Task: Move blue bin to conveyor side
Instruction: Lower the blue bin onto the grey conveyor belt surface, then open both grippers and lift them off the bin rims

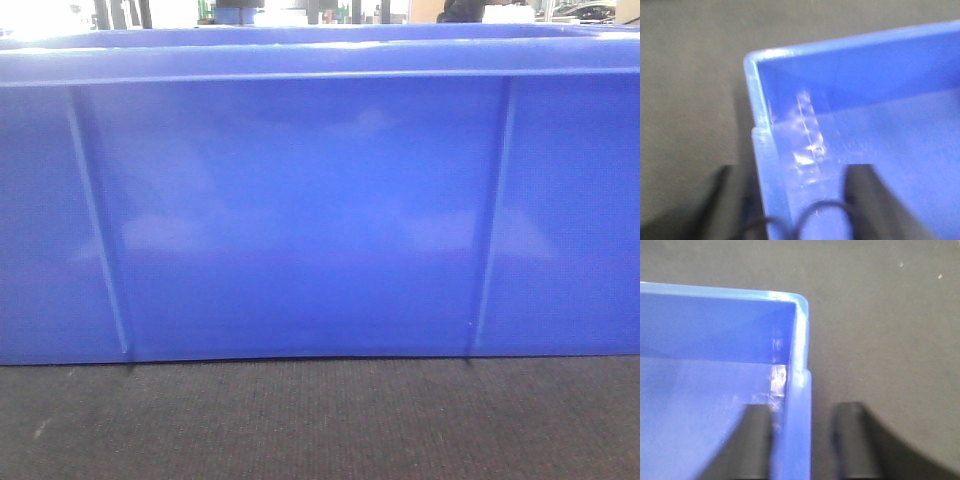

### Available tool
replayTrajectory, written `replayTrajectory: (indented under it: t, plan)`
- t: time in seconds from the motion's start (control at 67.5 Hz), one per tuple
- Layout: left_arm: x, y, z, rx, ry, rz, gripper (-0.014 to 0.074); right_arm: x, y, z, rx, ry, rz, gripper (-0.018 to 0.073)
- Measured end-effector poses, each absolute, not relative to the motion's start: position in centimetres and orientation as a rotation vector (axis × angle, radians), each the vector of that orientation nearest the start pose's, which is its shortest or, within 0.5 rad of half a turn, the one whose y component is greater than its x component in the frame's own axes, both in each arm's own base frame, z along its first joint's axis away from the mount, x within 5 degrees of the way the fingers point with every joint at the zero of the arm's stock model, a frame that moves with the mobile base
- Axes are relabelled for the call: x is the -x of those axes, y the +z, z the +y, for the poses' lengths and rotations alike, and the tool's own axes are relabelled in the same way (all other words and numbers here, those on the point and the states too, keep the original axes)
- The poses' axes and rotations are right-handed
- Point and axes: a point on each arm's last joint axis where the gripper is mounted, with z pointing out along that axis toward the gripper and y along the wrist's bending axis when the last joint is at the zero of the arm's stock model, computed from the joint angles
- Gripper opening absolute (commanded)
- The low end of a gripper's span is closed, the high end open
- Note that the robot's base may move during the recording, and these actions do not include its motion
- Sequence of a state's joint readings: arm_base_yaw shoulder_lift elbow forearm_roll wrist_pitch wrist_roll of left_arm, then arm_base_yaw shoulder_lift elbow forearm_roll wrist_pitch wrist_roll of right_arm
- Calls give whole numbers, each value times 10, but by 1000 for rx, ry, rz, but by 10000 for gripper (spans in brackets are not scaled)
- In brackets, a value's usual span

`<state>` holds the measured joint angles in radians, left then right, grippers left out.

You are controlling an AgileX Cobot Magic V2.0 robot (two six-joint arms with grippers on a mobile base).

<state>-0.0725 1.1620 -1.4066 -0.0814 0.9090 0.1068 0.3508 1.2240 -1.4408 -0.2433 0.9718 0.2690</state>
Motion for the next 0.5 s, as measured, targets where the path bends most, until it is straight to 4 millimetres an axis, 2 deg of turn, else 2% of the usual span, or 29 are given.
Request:
replayTrajectory:
  t: [0.059, 0.104, 0.252, 0.43, 0.504]
  plan:
    - [-212, 447, -20, -172, -64, 2110, -36, -219, 439, 61, 137, 48, 2195, -56]
    - [-200, 445, -18, -165, -56, 2083, -22, -210, 429, 58, 142, 46, 2204, -85]
    - [-167, 421, -9, -113, -26, 2033, -6, -172, 402, 45, 158, 61, 2170, -77]
    - [-136, 376, -6, -93, -16, 2031, -6, -126, 363, 30, 177, 100, 2068, -78]
    - [-123, 350, -5, -90, -17, 2041, -6, -106, 345, 24, 181, 120, 2010, -78]
